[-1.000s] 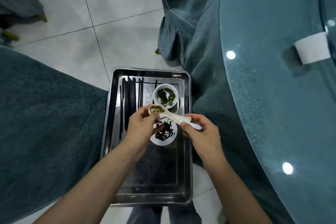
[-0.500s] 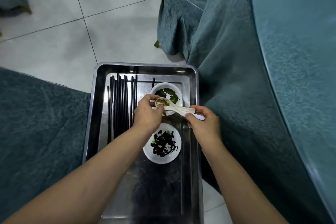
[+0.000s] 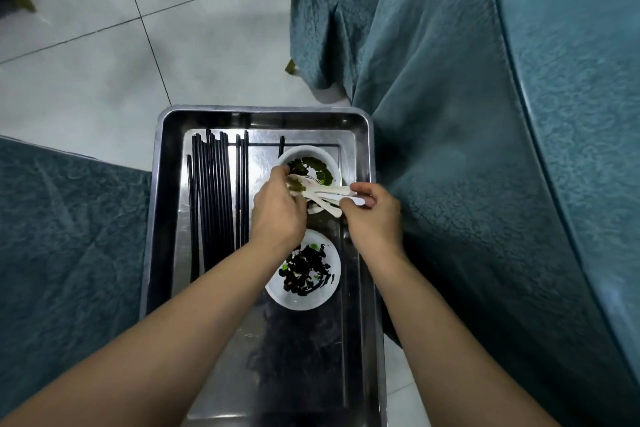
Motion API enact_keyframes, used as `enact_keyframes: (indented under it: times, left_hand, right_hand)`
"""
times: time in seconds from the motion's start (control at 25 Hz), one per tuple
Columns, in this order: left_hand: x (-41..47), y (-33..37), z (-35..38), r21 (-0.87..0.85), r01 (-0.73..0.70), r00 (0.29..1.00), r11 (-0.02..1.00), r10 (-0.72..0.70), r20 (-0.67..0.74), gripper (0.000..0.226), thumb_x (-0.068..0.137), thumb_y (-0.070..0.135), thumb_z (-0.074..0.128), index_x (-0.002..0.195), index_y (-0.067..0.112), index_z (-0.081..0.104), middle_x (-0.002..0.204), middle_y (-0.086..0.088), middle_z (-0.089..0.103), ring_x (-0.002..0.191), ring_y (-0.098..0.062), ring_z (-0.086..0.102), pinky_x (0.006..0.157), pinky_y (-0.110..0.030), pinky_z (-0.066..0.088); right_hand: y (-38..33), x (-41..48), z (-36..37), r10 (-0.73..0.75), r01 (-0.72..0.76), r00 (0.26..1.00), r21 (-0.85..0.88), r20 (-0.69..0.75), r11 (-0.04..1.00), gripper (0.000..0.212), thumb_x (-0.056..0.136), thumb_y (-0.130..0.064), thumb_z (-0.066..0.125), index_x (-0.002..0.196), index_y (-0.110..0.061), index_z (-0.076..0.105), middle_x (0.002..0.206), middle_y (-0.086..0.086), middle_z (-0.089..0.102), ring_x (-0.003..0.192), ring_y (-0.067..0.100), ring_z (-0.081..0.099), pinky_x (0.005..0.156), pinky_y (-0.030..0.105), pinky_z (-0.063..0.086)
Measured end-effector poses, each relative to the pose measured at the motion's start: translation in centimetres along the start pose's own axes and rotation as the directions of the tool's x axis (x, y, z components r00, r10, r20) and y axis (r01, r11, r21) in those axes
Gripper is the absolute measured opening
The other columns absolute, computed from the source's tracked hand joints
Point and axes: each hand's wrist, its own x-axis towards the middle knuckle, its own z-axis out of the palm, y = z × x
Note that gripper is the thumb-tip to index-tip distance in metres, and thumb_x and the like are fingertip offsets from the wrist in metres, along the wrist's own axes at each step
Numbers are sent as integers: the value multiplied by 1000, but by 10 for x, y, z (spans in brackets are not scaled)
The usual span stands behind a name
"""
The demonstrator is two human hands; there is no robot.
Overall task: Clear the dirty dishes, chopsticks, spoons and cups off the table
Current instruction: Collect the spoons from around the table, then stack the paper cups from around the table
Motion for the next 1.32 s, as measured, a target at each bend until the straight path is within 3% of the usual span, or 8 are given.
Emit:
enact_keyframes:
  times: [0.08,0.24,0.44,0.64,0.88,1.12,1.2,1.32]
  left_hand:
    - [-12,-5,-2,5,-45,999,999,45,14,47,99,11,59,143,15,45,133,-9,58,115,-27,61,100,-40,50]
    - [-29,-11,-5,-26,-57,996,998,59,66,45,100,16,60,144,22,47,129,-2,56,98,-14,64,91,-33,52]
    - [-48,-3,-12,-28,-108,990,994,110,92,37,101,21,60,137,22,53,126,3,60,105,-11,59,90,-28,47]
    - [-82,11,-38,-47,-156,985,987,159,65,37,100,20,60,137,24,54,129,9,59,116,-7,55,96,-26,45]
    - [-138,50,-80,-111,-201,972,973,212,105,35,103,15,55,136,25,56,123,20,58,117,2,53,104,-28,45]
    - [-197,96,-117,-139,-317,933,938,335,133,36,103,16,55,137,28,55,122,17,63,107,26,48,83,3,38]
    - [-219,114,-128,-145,-372,909,917,392,145,36,102,15,55,137,27,55,121,18,63,109,24,49,84,2,38]
    - [-249,134,-138,-147,-449,867,882,469,166,35,102,19,56,135,32,54,119,24,61,115,10,54,92,-14,42]
  right_hand:
    - [-3,-3,-1,-23,23,1000,-24,5,999,29,89,-10,71,116,-22,66,113,0,69,84,13,70,71,34,62]
    - [-7,-15,-8,-60,64,998,-117,34,991,33,92,-11,67,122,-23,63,100,-14,62,66,-15,62,53,4,43]
    - [-10,-42,-16,-176,182,983,-310,47,933,40,93,-17,64,132,-27,58,126,-9,59,108,6,55,85,21,41]
    - [-22,-81,-33,-251,265,964,-272,86,925,38,95,-19,62,131,-30,59,119,-10,65,103,4,62,91,28,54]
    - [-60,-146,-74,-280,293,956,-257,85,921,39,95,-22,61,133,-34,58,126,-14,64,113,3,57,99,28,49]
    - [-92,-211,-118,-328,325,944,-262,35,909,39,95,-25,62,132,-36,58,124,-15,63,112,3,57,97,26,47]
    - [-101,-231,-135,-337,323,942,-268,-6,908,39,95,-24,61,133,-34,58,125,-12,63,116,6,56,99,26,45]
    - [-111,-255,-157,-367,342,928,-245,-64,907,39,94,-21,61,133,-31,59,128,-12,64,120,6,56,105,29,44]
